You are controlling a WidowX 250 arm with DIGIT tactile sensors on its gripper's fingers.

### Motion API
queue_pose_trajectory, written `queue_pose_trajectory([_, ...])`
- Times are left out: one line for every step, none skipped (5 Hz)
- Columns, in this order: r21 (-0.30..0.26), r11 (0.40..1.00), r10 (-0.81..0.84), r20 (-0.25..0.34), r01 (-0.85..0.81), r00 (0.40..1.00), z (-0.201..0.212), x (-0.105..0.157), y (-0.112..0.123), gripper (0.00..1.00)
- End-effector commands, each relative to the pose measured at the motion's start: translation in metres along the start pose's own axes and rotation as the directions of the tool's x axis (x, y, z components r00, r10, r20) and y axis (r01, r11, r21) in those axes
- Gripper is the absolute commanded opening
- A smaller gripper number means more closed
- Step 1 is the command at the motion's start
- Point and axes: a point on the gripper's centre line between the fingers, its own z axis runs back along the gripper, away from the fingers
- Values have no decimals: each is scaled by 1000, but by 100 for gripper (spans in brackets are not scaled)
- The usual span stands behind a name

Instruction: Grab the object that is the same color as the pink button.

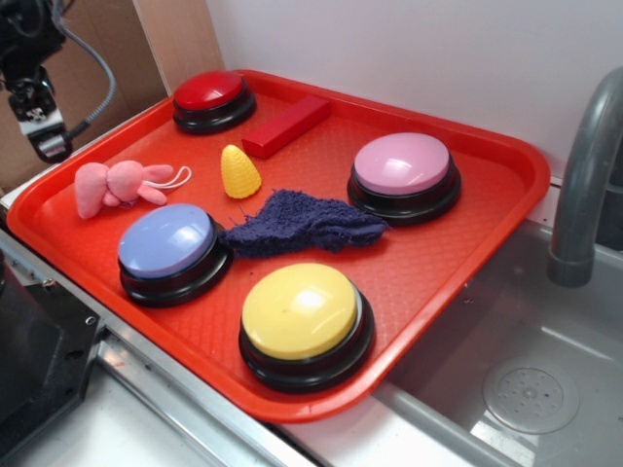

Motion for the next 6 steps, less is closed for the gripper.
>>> queue_pose_trajectory([-50, 991, -125, -52, 123, 991, -29, 14, 7, 100])
queue_pose_trajectory([-74, 990, -126, -62, 121, 990, -43, 20, 2, 100])
queue_pose_trajectory([-121, 980, -170, -77, 160, 982, -54, 22, -8, 100])
queue_pose_trajectory([-73, 990, -130, -114, 122, 985, -62, 21, -7, 0])
queue_pose_trajectory([-83, 992, -108, -146, 96, 983, -68, 20, -8, 0])
queue_pose_trajectory([-46, 997, -63, -176, 56, 982, -72, 19, -7, 0])
